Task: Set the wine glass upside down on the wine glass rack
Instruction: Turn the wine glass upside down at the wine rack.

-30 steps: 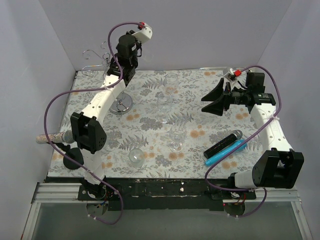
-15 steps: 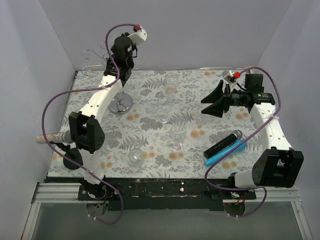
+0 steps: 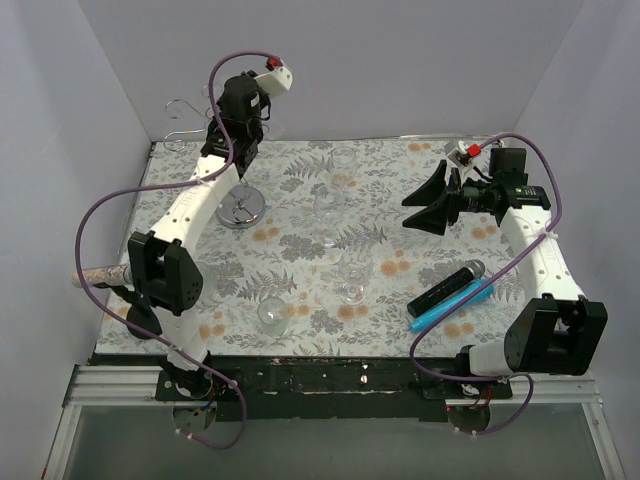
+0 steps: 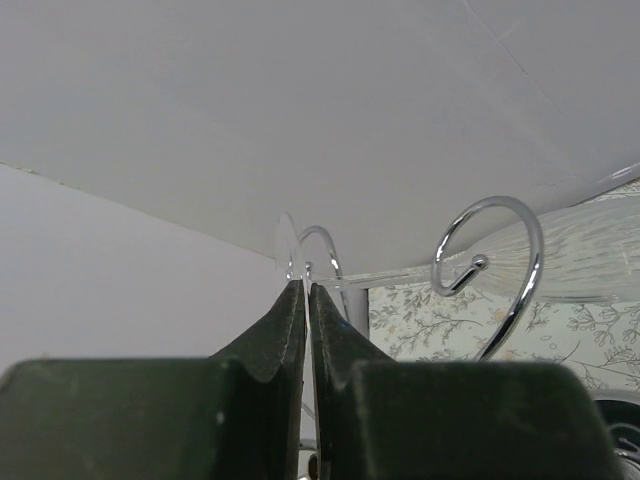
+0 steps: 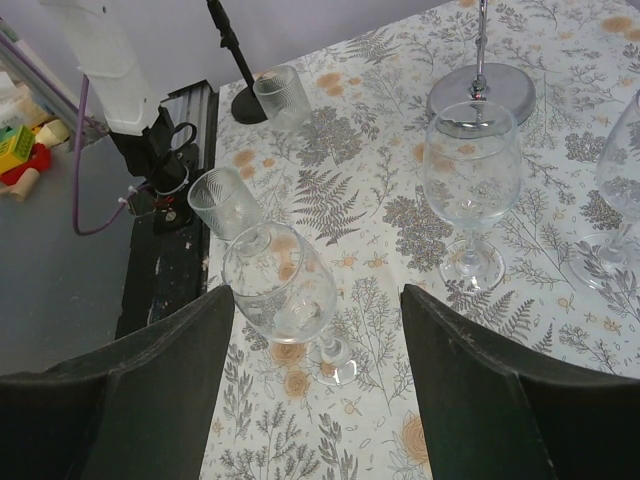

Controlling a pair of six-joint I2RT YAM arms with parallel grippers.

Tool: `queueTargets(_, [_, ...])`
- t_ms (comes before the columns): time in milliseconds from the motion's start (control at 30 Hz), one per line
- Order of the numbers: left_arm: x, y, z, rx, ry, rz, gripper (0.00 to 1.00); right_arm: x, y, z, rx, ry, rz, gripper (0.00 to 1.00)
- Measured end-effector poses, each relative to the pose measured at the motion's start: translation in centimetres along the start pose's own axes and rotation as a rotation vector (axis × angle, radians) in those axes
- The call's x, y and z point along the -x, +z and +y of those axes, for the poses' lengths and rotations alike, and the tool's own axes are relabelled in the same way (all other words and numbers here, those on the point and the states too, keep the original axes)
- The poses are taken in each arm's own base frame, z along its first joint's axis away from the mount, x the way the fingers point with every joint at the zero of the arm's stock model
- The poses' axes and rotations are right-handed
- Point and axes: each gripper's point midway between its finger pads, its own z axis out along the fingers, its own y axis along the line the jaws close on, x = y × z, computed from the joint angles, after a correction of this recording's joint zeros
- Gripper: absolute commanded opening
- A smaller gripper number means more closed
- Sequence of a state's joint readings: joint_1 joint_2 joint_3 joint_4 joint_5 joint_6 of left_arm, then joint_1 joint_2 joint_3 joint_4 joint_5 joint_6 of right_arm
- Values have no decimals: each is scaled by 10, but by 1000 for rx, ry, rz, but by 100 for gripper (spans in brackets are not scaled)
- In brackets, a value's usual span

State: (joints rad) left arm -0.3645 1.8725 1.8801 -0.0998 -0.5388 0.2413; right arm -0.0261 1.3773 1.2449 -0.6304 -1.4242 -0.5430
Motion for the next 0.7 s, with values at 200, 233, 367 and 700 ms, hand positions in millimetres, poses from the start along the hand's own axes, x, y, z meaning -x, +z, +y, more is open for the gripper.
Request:
queueTargets(200, [5, -15, 17, -7, 3, -17, 0, 0, 0, 0, 0, -5, 0, 76])
queueTargets(233, [6, -17, 19, -13, 5, -19, 0, 0, 0, 0, 0, -6, 0, 76])
queueTargets(367, [6, -22, 16, -43, 12, -29, 0, 0, 0, 0, 0, -7, 0, 76])
queueTargets(700, [19, -27, -13, -154, 13, -82, 0, 0, 0, 0, 0, -11, 0, 76])
